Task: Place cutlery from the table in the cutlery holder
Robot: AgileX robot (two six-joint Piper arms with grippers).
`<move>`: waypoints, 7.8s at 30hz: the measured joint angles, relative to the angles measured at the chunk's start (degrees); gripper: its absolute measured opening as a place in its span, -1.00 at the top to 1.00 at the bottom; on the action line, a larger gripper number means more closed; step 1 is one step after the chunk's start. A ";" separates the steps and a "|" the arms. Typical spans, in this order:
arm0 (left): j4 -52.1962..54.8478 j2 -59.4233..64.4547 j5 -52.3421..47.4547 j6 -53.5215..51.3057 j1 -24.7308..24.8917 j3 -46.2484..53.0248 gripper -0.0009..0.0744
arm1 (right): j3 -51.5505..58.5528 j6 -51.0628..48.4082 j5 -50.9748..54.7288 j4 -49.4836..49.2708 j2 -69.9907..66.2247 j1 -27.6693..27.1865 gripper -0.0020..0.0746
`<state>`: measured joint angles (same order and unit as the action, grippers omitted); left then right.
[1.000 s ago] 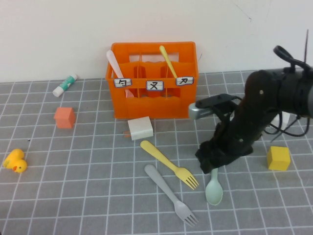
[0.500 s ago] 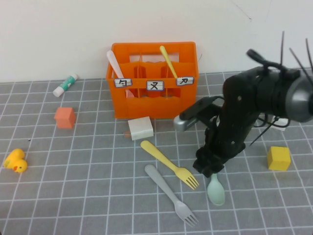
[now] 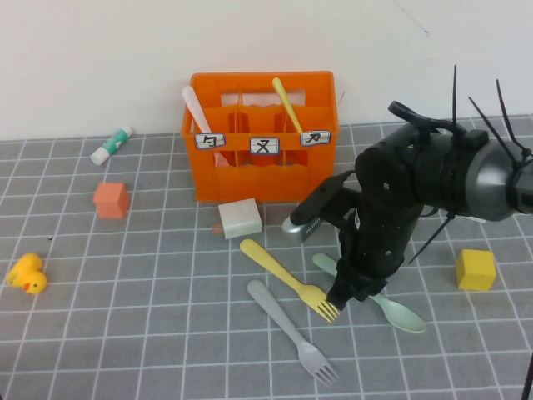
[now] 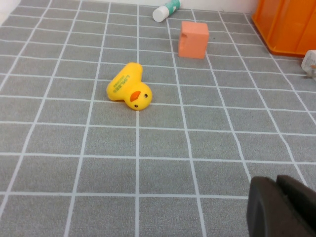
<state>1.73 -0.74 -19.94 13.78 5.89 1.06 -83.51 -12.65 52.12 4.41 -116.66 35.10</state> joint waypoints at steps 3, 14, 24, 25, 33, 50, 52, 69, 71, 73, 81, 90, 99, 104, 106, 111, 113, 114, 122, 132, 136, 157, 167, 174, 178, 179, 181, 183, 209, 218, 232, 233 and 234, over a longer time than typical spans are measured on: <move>0.00 0.00 0.00 0.00 0.00 0.00 0.98 | -0.63 -0.20 0.48 0.36 -0.10 0.00 0.57; 0.00 0.00 0.00 0.00 0.00 0.00 0.98 | -1.03 -1.47 -3.87 5.59 10.51 -0.58 0.57; 0.00 0.00 0.00 0.00 0.00 0.00 0.98 | -1.03 0.15 -38.74 6.55 21.54 -1.52 0.57; 0.00 0.00 0.00 0.00 0.00 0.00 0.98 | -1.03 1.04 -42.81 5.51 20.52 -1.52 0.57; 0.00 0.00 0.00 0.00 0.00 0.00 0.98 | -1.00 16.29 -68.31 3.66 8.83 -1.52 0.57; 0.00 0.00 0.00 0.00 0.00 0.00 0.98 | -18.44 44.23 -81.65 29.95 -7.42 -1.31 0.58; 0.00 0.00 0.00 0.00 0.00 0.00 0.98 | -18.83 46.03 -81.10 32.91 -8.06 -1.09 0.58; 0.00 0.00 0.00 0.23 0.00 0.00 0.98 | -21.11 53.76 -75.87 46.07 -9.57 0.04 0.58; 0.00 0.00 0.00 0.23 0.00 0.00 0.98 | -21.22 53.76 -75.23 46.07 -9.82 0.04 0.58; 0.00 0.00 0.00 0.23 0.00 0.00 0.98 | -21.22 53.34 -74.77 46.07 -10.35 0.04 0.58; 0.00 0.00 0.00 0.23 0.00 0.00 0.98 | -21.22 52.00 -72.05 46.07 -11.21 0.04 0.58; 0.00 0.00 0.00 0.23 0.00 0.00 0.98 | -21.22 51.88 -69.74 46.07 -11.64 0.04 0.57; 0.00 0.00 0.00 0.02 0.00 0.00 0.98 | -21.22 52.65 -69.52 46.07 -11.53 0.04 -0.26; 0.00 0.00 0.00 0.02 0.00 0.00 0.98 | -21.11 53.34 -64.21 52.72 -6.92 0.04 -0.37; 0.00 0.00 0.00 0.02 0.00 0.00 0.98 | -21.11 54.17 -59.37 57.79 -2.31 0.04 -0.27; 0.00 0.00 0.00 0.02 0.00 0.00 0.98 | -20.43 54.18 -43.84 63.67 11.83 0.59 0.51; 0.00 0.00 0.00 0.02 0.00 0.00 0.98 | -19.18 52.44 -38.85 63.99 17.10 0.59 0.75; 0.00 0.00 0.00 0.02 0.00 0.00 0.98 | -18.10 51.17 -36.52 64.09 19.94 0.59 0.82; 0.00 0.00 0.00 0.02 0.00 0.00 0.98 | 3.14 44.67 -31.38 60.46 41.72 0.59 0.95; 0.00 0.00 0.00 0.14 0.00 0.00 0.98 | 42.59 48.84 -35.27 54.22 71.06 0.59 0.95; 0.00 0.00 0.00 0.14 0.00 0.00 0.98 | 53.17 53.01 -41.42 54.01 79.68 0.59 0.95; 0.00 0.00 0.00 0.14 0.00 0.00 0.98 | 61.52 64.84 -49.82 57.33 86.18 0.59 0.95; 0.00 0.00 0.00 0.14 0.00 0.00 0.98 | 61.29 23.24 -30.56 27.95 101.09 -6.05 0.95; 0.00 0.00 0.00 0.14 0.00 0.00 0.98 | 69.11 1.11 -29.16 8.48 112.56 -21.95 0.95; 0.00 0.00 0.00 0.14 0.00 0.00 0.98 | 76.24 -10.54 -30.71 -2.54 116.93 -28.96 0.95; 0.00 0.00 0.00 0.14 0.00 0.00 0.98 | 78.24 -11.05 -31.62 -3.93 117.16 -30.36 0.95; 0.00 0.00 0.00 0.14 0.00 0.00 0.98 | 81.66 -9.90 -33.18 -5.00 117.30 -32.67 0.95; 0.00 0.00 0.00 0.14 0.00 0.00 0.98 | 83.85 -7.36 -33.80 -5.13 117.40 -34.87 0.95; 0.00 0.00 0.00 0.14 0.00 0.00 0.98 | 85.02 2.45 -32.65 -7.23 117.40 -39.22 0.95; 0.00 0.00 0.00 0.14 0.00 0.00 0.98 | 85.02 6.58 -32.65 -4.08 117.40 -35.56 0.95; 0.00 0.00 0.00 0.14 0.00 0.00 0.98 | 85.02 6.72 -32.65 -2.03 117.40 -36.42 0.95; 0.00 0.00 0.00 0.14 0.00 0.00 0.98 | 85.02 6.72 -32.65 -2.03 117.40 -36.92 0.95; 0.00 0.00 0.00 0.14 0.00 0.00 0.98 | 85.02 6.72 -32.65 -2.03 117.40 -37.28 0.95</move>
<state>1.73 -0.74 -19.94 13.92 5.89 1.06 1.52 -5.93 19.47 2.38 0.75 -2.18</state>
